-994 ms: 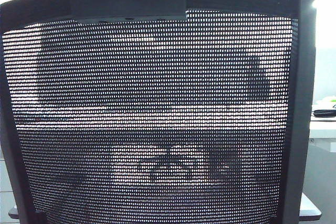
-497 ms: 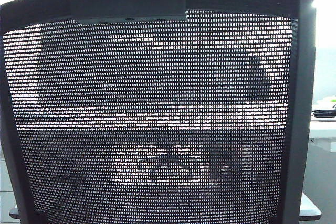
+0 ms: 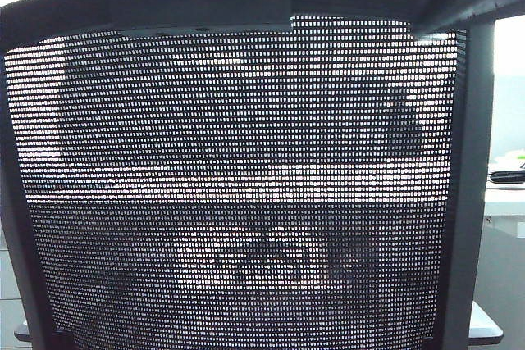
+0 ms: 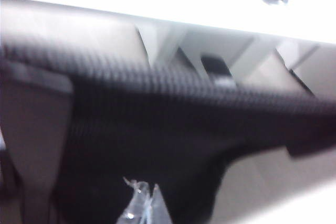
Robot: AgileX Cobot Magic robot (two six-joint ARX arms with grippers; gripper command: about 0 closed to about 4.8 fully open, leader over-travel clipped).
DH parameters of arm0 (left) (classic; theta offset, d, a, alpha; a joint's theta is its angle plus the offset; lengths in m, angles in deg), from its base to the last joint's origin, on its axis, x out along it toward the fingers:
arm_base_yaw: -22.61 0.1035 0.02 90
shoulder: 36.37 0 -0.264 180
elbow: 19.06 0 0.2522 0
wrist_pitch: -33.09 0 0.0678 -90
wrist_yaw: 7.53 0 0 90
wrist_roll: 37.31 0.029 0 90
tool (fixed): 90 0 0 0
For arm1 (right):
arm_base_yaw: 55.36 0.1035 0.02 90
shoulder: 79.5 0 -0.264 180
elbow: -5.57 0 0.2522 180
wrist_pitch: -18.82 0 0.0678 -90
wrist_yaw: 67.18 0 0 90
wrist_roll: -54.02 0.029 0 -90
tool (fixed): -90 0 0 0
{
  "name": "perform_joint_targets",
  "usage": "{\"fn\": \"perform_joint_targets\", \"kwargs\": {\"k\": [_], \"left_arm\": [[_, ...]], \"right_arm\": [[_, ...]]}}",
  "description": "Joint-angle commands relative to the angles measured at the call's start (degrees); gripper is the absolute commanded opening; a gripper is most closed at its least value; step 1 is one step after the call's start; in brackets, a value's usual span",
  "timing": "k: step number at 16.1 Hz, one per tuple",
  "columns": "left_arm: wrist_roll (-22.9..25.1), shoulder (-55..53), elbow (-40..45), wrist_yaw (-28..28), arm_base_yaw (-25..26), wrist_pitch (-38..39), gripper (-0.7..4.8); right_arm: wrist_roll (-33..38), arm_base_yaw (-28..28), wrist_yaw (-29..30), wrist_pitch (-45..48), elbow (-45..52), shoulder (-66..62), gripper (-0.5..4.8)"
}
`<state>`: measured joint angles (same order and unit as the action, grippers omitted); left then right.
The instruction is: Push the black chair under the table.
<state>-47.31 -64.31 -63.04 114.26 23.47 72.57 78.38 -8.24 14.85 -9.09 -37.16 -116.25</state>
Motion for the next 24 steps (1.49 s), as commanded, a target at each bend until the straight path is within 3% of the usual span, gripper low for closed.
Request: {"fn": "perform_joint_targets", "kwargs": {"k": [1,3,12,20,24], "left_arm": [[0.39,-0.20,-0.11,-2.69,-0.04,-4.98,-0.06],[0.39,-2.60,-0.09,-2.47,-0.02,-6.64,-0.06],[1.16,-11.26,-0.09,-1.99,-0.02,-12.70,-0.06],[1.73,-13.03,-0.11,-2.62,-0.02,-15.56,-0.06],[1.14,-16.87,-0.11,-2.60,-0.02,-21.68,-0.06]], "right_arm": [[-0.11,-4.35,3.04,3.19,0.04,-0.37,-0.05],[-0.61,-7.26,4.07,4.42,0.04,-0.46,-0.05],[-0.81,-11.04,2.54,3.69,0.04,-0.44,-0.05],[-1.90,-11.41,1.99,4.98,0.07,-0.46,-0.05],[-2.32,-12.09,-0.11,7.02,0.07,-0.52,-0.05]]}}
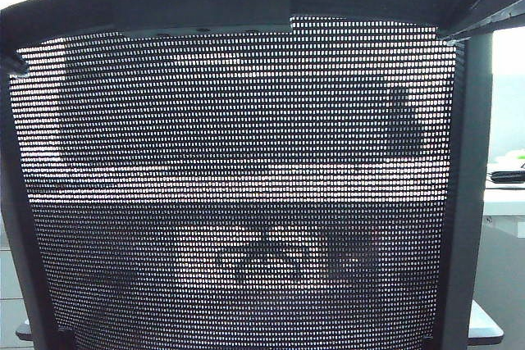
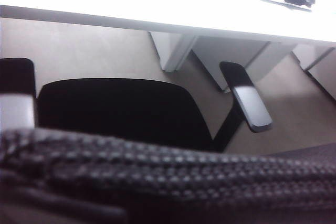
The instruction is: Push the black chair under the table.
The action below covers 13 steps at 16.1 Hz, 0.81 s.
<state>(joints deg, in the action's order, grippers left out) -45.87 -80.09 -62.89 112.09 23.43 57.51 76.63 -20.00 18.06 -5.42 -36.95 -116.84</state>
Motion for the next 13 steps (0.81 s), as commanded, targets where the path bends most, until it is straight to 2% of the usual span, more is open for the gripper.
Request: {"fn": "perform_joint_targets", "kwargs": {"k": [1,4,6,8,13], "left_arm": [[-0.48,-2.12,-0.28,-0.48,0.02,-8.24,-0.05],[-0.48,-4.20,-0.26,-0.52,0.02,-10.43,-0.06],[-1.31,-6.27,-0.28,-0.55,0.02,-14.73,-0.06],[-2.71,-10.23,-0.28,-1.36,0.00,-21.27,-0.05],[-3.04,-17.99,-0.28,-1.57,0.02,-30.45,-0.06]], "right_arm": [[-1.25,-1.53,-3.26,5.18,-0.15,-0.68,-0.05],[-1.81,-5.99,-1.05,9.01,-0.15,-3.85,-0.05],[-1.92,-8.24,0.87,12.22,-0.15,-6.40,-0.05],[-3.34,-8.74,0.96,17.49,-0.20,-10.08,-0.05],[-3.91,-9.81,1.46,28.89,-0.22,-20.11,-0.05]]}}
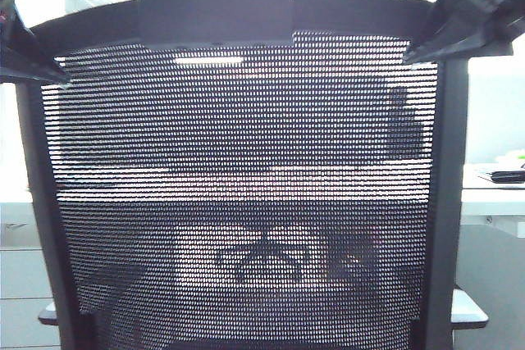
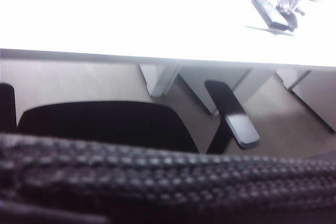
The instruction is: Push the black chair under the table.
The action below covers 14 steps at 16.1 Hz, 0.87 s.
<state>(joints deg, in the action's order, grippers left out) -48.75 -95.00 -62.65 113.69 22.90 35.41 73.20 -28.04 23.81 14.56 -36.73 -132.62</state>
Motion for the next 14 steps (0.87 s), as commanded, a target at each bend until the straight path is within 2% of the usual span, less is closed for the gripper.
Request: {"fn": "perform_joint_targets", "kwargs": {"k": [1,2,3,6,14], "left_arm": [[-0.15,-4.79,-0.52,-3.69,0.55,-10.62,-0.06],[-0.17,-6.45,-0.55,-4.33,0.55,-12.70,-0.06],[-1.49,-9.46,-0.59,-4.37,0.55,-16.13,-0.06],[-1.44,-14.53,-1.81,-4.50,0.55,-19.65,-0.06],[-2.32,-27.36,-13.55,-4.46,0.50,-24.00,-0.06]], "right_arm": [[-0.83,-2.80,-3.65,11.32,-0.44,-6.58,-0.05],[-0.83,-3.91,-3.23,13.16,-0.46,-8.24,-0.05],[-0.76,-6.45,-0.42,17.22,-0.72,-12.00,-0.05],[-0.79,-11.10,3.85,22.10,-3.02,-17.79,-0.05],[-2.27,-12.98,5.60,24.22,-14.88,-29.11,-0.05]]}}
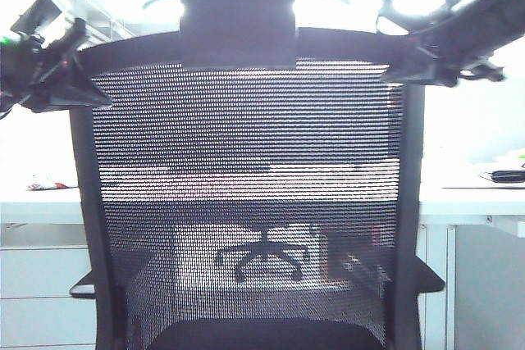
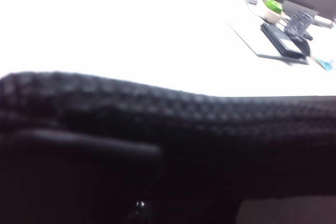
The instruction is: Push the black chair under the table.
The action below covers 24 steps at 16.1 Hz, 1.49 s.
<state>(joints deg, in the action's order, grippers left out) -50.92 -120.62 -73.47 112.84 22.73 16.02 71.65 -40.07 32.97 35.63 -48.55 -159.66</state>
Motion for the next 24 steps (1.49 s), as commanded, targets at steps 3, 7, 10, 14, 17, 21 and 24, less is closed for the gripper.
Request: {"fn": "perform_joint_targets", "kwargs": {"k": [3,7,10,14,17,21,24], "left_arm": [[-0.17,-6.93,-7.74,-3.58,0.68,-5.27,-0.06],[-0.15,-12.90,-14.23,-3.80,0.35,-5.60,-0.06],[-0.68,-18.73,-20.15,-3.78,0.31,-5.66,-0.06],[-1.44,-23.19,-24.92,-3.87,0.28,-5.70,-0.06],[-1.29,-24.35,-25.94,-5.14,0.31,-5.75,-0.06],[-1.22,-25.24,-26.56,-6.10,0.33,-6.58,-0.06],[-1.60,-25.53,-26.67,-6.12,0.31,-7.82,-0.06]], "right_arm": [[-1.60,-1.57,-1.99,3.13,-9.20,-7.63,-0.05],[-1.60,-3.56,-1.01,2.75,-15.63,-13.18,-0.05],[-1.62,-4.92,-0.81,2.71,-19.96,-18.05,-0.05],[-2.25,-5.46,-0.76,2.69,-24.59,-23.65,-0.05],[-2.23,-5.99,0.09,2.62,-27.08,-25.64,-0.05],[-2.23,-7.17,0.04,3.23,-28.04,-26.23,-0.05],[-2.64,-7.87,2.14,2.01,-30.62,-28.17,-0.05]]}}
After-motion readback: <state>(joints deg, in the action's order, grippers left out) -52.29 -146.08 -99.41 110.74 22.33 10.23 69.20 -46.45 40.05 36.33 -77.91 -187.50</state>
